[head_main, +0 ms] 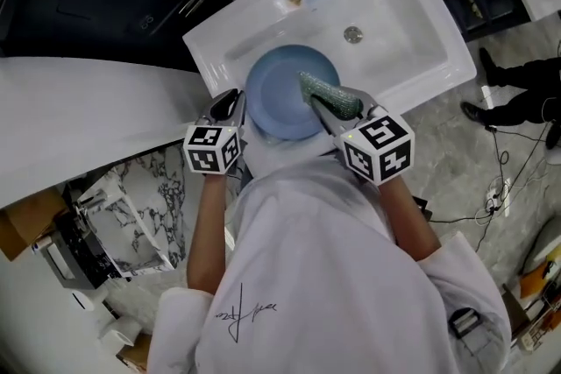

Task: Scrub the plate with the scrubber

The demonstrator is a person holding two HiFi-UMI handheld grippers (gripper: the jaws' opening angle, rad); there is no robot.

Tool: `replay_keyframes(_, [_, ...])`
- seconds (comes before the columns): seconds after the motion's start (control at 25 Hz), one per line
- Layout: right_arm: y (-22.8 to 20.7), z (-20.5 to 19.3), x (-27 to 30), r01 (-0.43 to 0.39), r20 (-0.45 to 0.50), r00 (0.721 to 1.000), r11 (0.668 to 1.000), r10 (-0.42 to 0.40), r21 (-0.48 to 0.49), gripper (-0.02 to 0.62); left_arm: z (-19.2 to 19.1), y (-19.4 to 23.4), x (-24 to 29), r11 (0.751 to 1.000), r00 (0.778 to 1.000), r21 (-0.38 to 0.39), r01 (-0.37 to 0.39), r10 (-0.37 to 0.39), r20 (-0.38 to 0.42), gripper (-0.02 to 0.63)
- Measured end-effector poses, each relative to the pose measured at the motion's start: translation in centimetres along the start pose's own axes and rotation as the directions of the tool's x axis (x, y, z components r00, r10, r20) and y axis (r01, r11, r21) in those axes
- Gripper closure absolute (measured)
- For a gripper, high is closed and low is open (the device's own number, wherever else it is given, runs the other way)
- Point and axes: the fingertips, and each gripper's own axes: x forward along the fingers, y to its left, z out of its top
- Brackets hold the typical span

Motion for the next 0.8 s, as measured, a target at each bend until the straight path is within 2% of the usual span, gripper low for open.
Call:
replay_keyframes(0.28, [-0.1,-1.3,0.5,0.001,-0.059,0.998,1.0,0.0,0.018,0.532,-2.6,2.2,5.1,1.0,0.992,-0.01,0.027,-0.028,-0.123,0.549])
replay_keyframes(0.52, [0.0,-1.6,1.9,-0.002,-0.084,0.996,1.0,0.004,0.024,0.534,-2.5,2.6,7.8,0.996,0.973,0.074,0.057,-0.038,-0.227,0.535])
replay_keyframes(0.68, [0.2,-1.2,2.6,0.019,-0.092,0.996,1.0,-0.018,0.018,0.532,-2.3,2.8,9.9,0.98,0.947,0.181,0.085,-0.023,-0.321,0.487])
replay_keyframes(0.8, [0.6,-1.3,3.1,0.016,-0.107,0.994,1.0,-0.014,0.013,0.532,-2.7,2.7,11.3,0.968,0.919,0.213,0.129,-0.036,-0.392,0.479])
